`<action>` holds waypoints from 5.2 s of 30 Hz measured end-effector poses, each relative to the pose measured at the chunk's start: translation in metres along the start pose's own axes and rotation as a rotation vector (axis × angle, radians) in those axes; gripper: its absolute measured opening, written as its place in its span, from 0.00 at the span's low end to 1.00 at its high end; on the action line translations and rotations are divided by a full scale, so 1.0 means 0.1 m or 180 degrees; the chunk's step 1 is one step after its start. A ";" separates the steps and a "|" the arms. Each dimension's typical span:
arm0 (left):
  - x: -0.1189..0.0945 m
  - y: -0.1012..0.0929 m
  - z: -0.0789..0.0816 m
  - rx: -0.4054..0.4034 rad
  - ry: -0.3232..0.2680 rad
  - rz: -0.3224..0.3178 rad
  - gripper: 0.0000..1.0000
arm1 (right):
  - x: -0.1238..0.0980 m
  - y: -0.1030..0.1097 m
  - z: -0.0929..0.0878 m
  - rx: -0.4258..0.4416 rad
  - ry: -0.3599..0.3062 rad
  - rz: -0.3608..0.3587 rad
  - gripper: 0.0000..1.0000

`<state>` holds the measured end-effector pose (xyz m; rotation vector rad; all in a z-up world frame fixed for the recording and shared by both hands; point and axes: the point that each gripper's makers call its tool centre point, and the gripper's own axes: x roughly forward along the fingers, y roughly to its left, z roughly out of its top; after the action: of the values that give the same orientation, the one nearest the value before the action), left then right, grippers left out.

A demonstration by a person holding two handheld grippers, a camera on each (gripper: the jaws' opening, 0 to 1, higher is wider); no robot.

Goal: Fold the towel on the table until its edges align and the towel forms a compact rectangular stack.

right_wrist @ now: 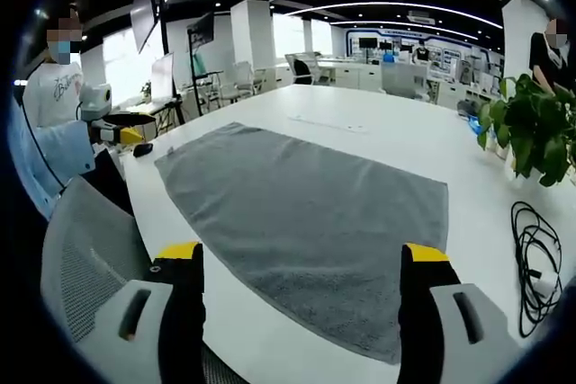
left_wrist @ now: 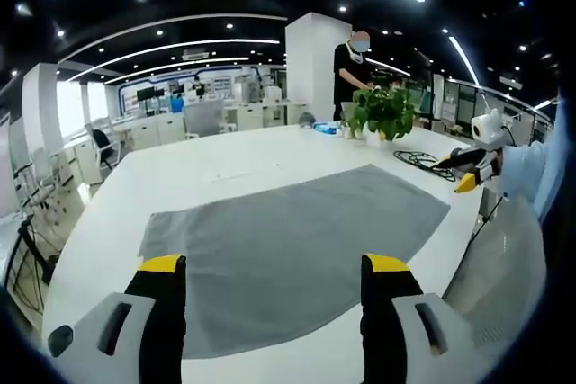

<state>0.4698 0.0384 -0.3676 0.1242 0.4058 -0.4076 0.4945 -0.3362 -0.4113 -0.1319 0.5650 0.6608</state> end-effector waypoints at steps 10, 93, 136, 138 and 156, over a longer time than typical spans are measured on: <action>0.00 0.00 0.05 0.0039 -0.0007 0.0001 0.82 | 0.01 -0.02 0.01 -0.0019 0.0003 0.0017 0.90; 1.01 -1.32 0.56 0.0394 -0.0102 -0.0569 0.81 | 0.38 -1.02 0.57 0.0070 -0.0083 -0.0102 0.87; 1.76 -2.62 0.66 0.0510 -0.0143 -0.1188 0.80 | 0.33 -1.70 0.82 -0.0051 0.0006 -0.0141 0.84; 1.80 -2.69 0.67 0.0547 -0.0155 -0.1193 0.80 | 0.37 -1.71 0.78 -0.0051 0.0030 -0.0129 0.84; 2.10 -3.34 0.50 0.0569 -0.0018 -0.1467 0.76 | 0.61 -1.77 0.69 -0.0063 0.0128 0.0017 0.82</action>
<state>0.5275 -0.3517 -0.4200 0.2039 0.3909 -0.8989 0.6743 -0.4224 -0.3961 -0.1627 0.5978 0.6704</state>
